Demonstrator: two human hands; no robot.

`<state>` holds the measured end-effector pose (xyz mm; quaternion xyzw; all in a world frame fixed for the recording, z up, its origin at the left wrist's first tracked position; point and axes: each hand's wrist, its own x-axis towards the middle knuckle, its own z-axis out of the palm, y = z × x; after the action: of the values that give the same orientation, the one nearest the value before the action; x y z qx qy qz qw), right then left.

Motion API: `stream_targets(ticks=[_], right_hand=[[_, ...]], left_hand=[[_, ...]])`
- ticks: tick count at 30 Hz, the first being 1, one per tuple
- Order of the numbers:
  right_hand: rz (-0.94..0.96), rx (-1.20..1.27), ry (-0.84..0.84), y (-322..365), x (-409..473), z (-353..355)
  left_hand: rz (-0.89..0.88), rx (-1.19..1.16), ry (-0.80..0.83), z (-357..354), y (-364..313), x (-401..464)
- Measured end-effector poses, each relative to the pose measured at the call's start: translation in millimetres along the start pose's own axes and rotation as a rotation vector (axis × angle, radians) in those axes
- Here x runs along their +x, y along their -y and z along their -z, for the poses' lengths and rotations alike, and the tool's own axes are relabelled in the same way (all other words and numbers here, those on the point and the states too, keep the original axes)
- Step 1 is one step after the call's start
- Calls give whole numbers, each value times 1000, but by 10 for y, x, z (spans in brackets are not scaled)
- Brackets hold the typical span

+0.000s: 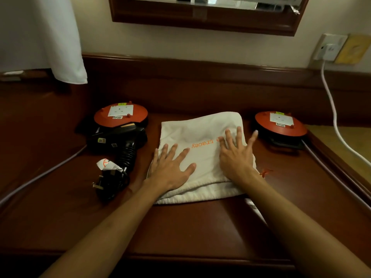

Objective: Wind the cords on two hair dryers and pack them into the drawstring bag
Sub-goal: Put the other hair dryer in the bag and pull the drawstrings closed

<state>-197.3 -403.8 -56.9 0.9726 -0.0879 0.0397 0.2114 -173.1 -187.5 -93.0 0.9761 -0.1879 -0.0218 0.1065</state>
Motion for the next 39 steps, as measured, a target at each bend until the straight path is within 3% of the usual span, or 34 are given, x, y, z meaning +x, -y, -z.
stream_targets(ticks=[9, 12, 15, 18, 20, 24, 28, 33, 39], right_hand=[[94, 96, 40, 10, -10, 124], [94, 317, -56, 61, -126, 199], [84, 466, -91, 181, -260, 278], [82, 545, -94, 308, -350, 338], [91, 602, -100, 392, -402, 391], [141, 784, -119, 560, -514, 494], [164, 1120, -120, 651, -667, 642], [180, 1412, -152, 657, -765, 810], [-30, 2266, 54, 461, -775, 900]], left_hand=[[-56, -33, 105, 242, 34, -37], [-48, 12, -54, 514, 169, -177], [187, 247, -263, 765, 435, -418], [476, 284, -124, 843, 657, -594], [506, 179, -127, 796, 709, -623], [447, 89, -283, 750, 677, -653], [387, -43, -385, 749, 564, -726], [157, -228, -489, 893, 159, -821], [-231, -363, -394, 818, -409, -765]])
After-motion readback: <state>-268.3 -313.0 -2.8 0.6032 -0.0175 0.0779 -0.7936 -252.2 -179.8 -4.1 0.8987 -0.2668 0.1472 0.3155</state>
